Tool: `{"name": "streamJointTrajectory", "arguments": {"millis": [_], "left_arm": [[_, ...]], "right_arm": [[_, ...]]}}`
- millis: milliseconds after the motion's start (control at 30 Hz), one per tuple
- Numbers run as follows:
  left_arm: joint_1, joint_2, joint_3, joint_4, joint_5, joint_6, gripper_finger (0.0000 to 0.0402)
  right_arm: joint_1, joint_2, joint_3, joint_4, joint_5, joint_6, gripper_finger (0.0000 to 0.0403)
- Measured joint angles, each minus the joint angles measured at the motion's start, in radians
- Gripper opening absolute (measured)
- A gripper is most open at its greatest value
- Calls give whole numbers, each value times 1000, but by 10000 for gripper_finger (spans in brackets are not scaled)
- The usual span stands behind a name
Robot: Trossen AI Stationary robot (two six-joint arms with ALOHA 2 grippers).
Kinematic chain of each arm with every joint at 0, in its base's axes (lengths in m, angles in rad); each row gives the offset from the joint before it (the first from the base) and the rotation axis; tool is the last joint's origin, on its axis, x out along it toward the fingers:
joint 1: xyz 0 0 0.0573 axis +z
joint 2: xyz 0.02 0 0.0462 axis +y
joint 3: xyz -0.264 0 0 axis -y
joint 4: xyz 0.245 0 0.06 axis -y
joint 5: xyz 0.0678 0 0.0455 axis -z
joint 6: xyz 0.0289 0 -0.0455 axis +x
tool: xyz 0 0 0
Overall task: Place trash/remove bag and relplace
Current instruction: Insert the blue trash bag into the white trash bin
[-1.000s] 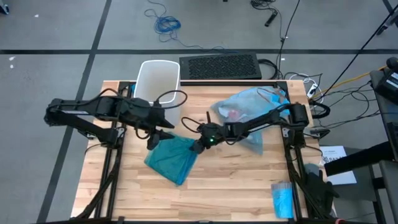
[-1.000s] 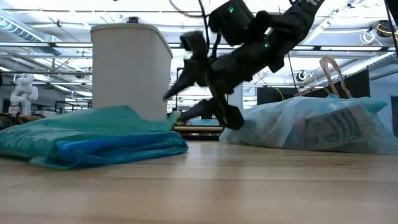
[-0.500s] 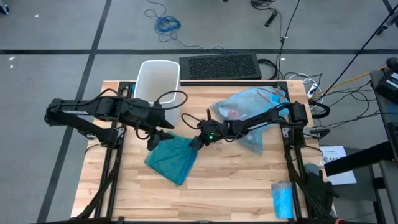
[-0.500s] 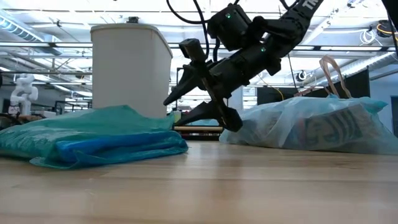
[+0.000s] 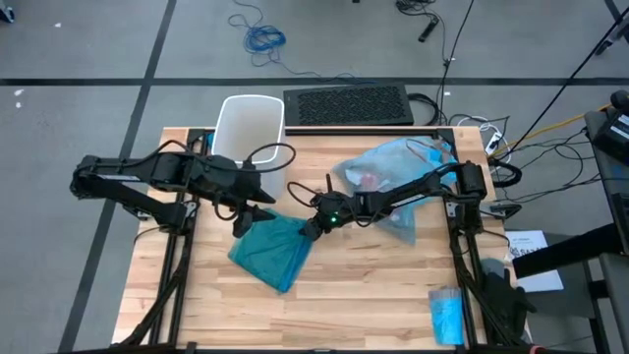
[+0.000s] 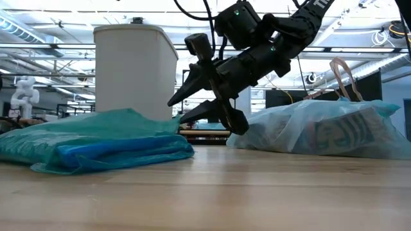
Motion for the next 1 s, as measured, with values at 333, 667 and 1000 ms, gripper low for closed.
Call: {"name": "streamJointTrajectory", "arguments": {"millis": [333, 667, 1000], "left_arm": [[0, 0, 0, 9, 0, -6, 214], [0, 0, 0, 7, 0, 3, 214], [0, 4, 0, 18, 0, 45, 214]], "right_arm": [[0, 86, -1, 199, -25, 93, 132], [2, -124, 57, 272, -125, -13, 2], [4, -273, 125, -520, 58, -331, 29]]}}
